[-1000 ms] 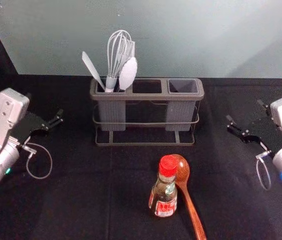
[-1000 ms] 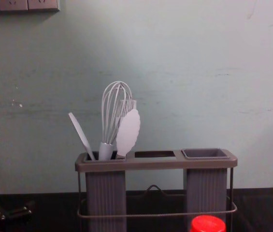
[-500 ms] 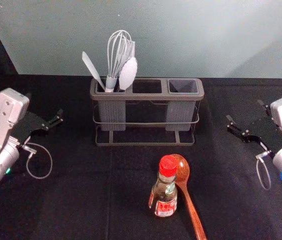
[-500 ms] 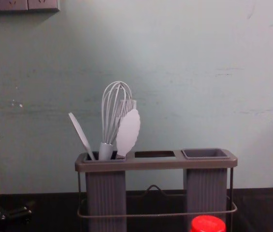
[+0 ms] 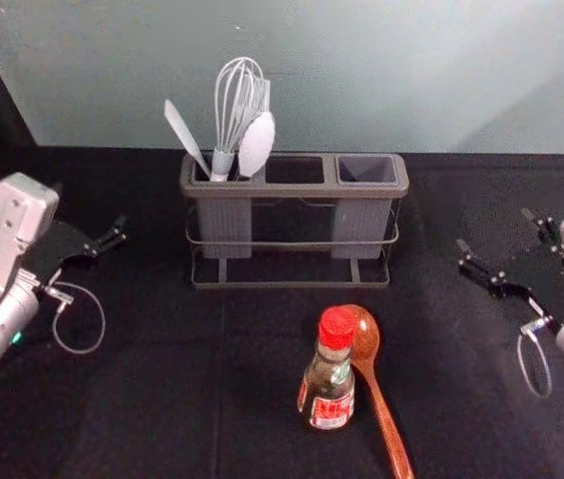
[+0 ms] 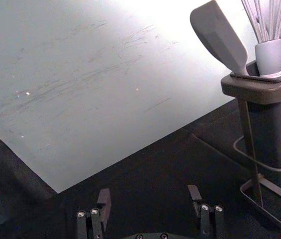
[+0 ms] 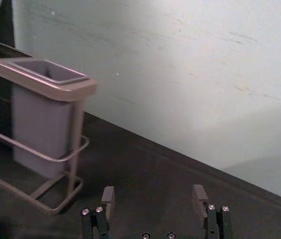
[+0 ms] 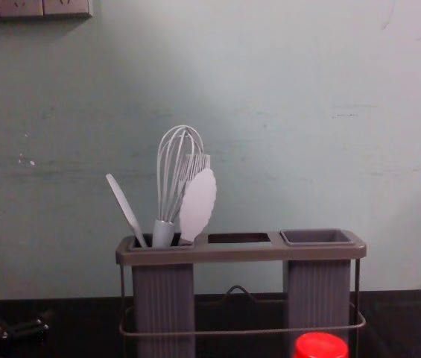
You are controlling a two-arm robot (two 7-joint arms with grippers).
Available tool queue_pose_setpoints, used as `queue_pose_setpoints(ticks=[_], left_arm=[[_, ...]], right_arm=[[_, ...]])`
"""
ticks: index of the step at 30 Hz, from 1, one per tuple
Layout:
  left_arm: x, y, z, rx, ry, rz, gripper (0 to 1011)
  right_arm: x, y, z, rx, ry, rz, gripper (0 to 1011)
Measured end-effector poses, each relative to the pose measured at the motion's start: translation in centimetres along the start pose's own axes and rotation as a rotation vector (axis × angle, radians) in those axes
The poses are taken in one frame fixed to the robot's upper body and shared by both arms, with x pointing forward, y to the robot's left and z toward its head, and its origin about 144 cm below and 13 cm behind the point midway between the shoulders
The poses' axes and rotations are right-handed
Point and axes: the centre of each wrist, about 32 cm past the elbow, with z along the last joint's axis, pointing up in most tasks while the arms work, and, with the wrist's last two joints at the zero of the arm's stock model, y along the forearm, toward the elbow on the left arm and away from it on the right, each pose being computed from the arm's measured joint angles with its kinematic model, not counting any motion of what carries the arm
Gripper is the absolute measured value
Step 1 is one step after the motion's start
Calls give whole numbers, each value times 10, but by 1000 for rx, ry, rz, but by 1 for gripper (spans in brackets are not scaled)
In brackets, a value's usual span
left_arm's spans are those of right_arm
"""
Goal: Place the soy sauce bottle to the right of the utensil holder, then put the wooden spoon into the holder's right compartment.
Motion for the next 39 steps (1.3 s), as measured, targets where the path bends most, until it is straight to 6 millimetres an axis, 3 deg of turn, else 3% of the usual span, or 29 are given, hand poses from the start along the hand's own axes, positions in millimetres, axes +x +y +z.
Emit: queue_pose_setpoints(ticks=[20,39], left_arm=[[0,0,0,0,0,0,1011],[0,0,0,0,0,0,1011]], right_arm=[[-29,-72,22,85,116,174,1002],[-51,-93,34,146,227,405,1002]])
